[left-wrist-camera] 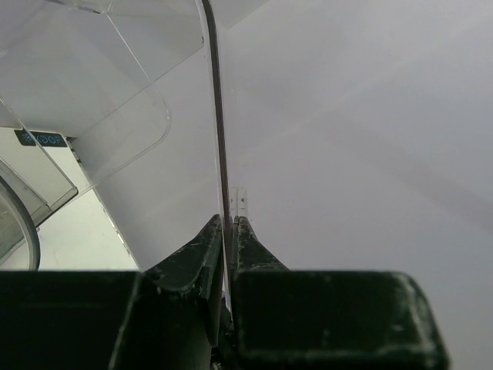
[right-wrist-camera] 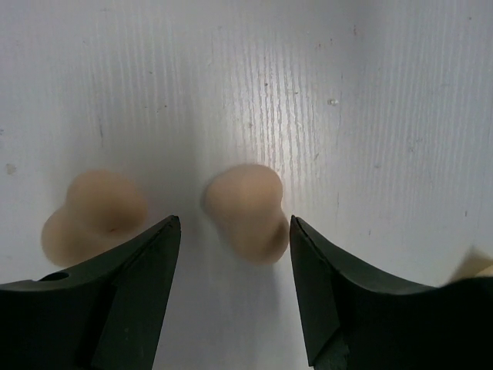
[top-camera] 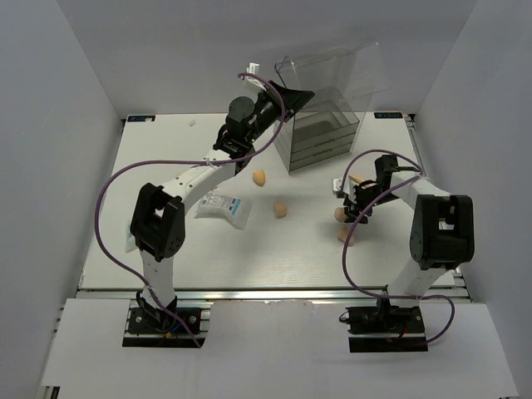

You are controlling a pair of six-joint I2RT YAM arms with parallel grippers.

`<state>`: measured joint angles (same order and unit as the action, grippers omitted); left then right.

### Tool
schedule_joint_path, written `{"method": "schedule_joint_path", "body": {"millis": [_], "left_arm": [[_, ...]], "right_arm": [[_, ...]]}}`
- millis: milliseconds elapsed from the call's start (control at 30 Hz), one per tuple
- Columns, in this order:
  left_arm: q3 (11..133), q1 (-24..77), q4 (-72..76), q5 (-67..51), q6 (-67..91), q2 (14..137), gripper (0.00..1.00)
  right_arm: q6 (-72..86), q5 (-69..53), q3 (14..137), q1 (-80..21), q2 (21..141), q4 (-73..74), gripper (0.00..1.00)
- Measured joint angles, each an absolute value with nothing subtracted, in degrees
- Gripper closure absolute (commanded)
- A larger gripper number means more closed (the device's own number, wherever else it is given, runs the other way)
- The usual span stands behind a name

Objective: Organize the makeup

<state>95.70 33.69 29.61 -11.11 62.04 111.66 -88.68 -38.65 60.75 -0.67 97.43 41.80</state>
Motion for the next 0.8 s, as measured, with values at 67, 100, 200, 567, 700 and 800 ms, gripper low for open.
{"method": "schedule_joint_path", "body": {"millis": [67, 100, 200, 567, 700, 800], "left_arm": [[95.70, 33.69, 29.58, -11.09, 62.17, 111.66, 0.82], [95.70, 33.69, 29.58, -11.09, 62.22, 111.66, 0.82], [95.70, 33.69, 29.58, -11.09, 62.33, 111.63, 0.82], [95.70, 33.69, 29.58, -10.94, 62.89, 111.63, 0.82], [95.70, 33.69, 29.67, -10.90, 63.48, 111.63, 0.82], [95.70, 33.61, 30.09, -10.74, 64.51, 111.63, 0.82]], "right_arm": [[-88.60, -37.39, 60.75, -2.11, 98.56, 39.92, 0.38], [-88.51, -36.91, 60.75, -2.74, 99.11, 39.09, 0.38], [-87.92, -35.64, 60.77, -4.40, 100.64, 37.01, 0.44], [-85.67, -33.54, 61.87, -5.39, 102.02, 34.59, 0.94], [-81.06, -37.74, 61.87, -5.37, 97.36, 32.21, 1.00], [-66.43, -38.83, 55.83, -6.07, 87.11, 12.62, 0.99]]}}
